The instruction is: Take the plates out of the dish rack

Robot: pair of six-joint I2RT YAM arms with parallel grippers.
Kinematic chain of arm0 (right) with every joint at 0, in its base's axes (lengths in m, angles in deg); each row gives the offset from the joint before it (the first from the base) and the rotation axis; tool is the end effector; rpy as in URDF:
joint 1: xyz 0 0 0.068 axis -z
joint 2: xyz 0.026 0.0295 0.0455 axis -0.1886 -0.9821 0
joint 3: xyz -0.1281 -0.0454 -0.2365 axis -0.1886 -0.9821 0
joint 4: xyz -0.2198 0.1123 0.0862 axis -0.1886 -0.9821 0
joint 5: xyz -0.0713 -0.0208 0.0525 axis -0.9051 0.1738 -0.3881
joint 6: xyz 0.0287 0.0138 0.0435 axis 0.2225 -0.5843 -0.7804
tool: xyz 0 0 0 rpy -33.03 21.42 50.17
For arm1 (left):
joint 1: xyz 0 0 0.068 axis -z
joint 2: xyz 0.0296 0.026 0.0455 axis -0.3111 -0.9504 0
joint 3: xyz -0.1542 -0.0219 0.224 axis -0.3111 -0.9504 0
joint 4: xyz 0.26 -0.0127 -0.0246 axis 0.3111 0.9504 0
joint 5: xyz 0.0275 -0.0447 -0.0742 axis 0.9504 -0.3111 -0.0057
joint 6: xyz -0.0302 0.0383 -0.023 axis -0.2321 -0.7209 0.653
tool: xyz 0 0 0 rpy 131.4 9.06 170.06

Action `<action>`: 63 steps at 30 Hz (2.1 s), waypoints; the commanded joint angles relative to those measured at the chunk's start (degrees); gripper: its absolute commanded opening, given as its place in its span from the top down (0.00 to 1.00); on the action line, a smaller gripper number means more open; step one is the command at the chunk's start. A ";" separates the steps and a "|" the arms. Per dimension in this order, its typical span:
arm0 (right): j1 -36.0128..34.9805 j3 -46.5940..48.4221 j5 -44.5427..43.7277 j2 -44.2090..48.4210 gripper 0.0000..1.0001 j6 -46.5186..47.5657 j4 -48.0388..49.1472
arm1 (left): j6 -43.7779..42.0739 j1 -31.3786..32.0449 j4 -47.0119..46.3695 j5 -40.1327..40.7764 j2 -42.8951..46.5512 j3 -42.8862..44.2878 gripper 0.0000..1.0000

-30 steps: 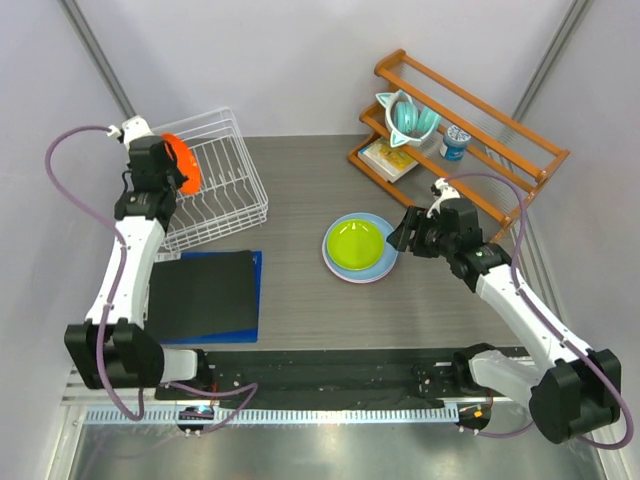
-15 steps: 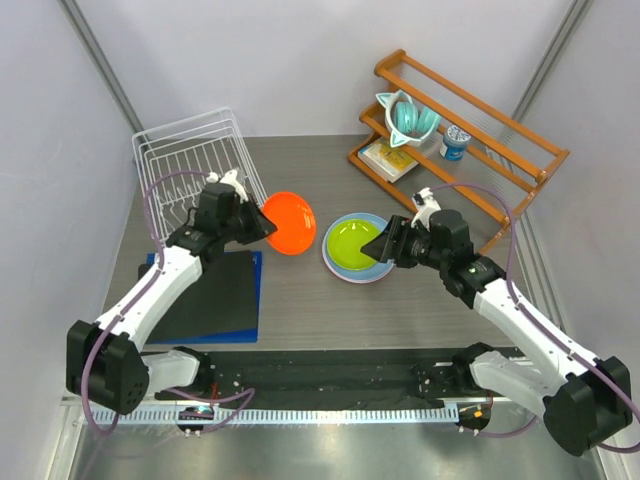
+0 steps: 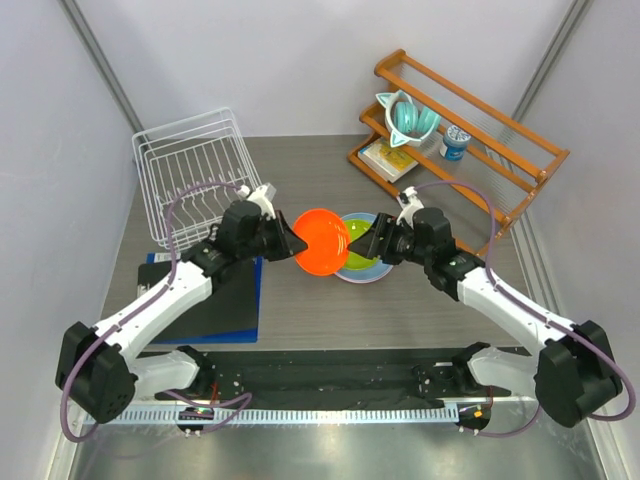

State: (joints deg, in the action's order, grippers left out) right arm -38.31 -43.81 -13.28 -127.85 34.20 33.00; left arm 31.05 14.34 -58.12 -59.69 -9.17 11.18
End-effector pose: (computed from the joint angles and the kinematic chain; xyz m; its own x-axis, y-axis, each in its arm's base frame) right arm 0.2158 0.1252 0.2534 -0.7419 0.2990 -0.6001 -0.2844 0.6702 0.6855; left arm 0.2191 -0.1470 0.2863 -0.7623 -0.3171 -0.5643 0.1871 0.7266 -0.6611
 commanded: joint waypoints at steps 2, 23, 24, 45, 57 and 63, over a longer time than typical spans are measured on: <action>-0.77 0.72 1.63 -3.00 0.31 -1.48 6.75 | 1.69 2.77 -5.39 0.18 1.13 -0.76 1.00; -0.95 -2.18 -0.20 -0.64 0.99 -1.57 10.02 | -2.43 4.97 -3.31 4.20 0.60 -0.68 0.11; -0.77 -1.74 -2.39 -0.11 0.99 -1.21 6.61 | -3.14 4.97 -1.63 6.05 0.86 -0.23 0.06; 9.33 10.12 -10.95 -17.94 0.99 6.43 -1.77 | -9.38 4.97 8.67 41.92 23.89 -10.16 0.01; 9.51 11.18 -4.97 -24.72 0.96 4.86 0.08 | -10.09 4.97 10.43 44.21 22.93 -9.81 0.01; 9.51 9.60 -4.61 -23.40 0.48 5.11 0.16 | -10.35 5.06 10.43 44.03 21.78 -9.72 0.00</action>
State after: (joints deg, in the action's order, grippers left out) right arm -28.65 -34.32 -19.18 -152.92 38.83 30.51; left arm 21.50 19.41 -46.99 -17.29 13.30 0.82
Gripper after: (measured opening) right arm 0.379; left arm 0.994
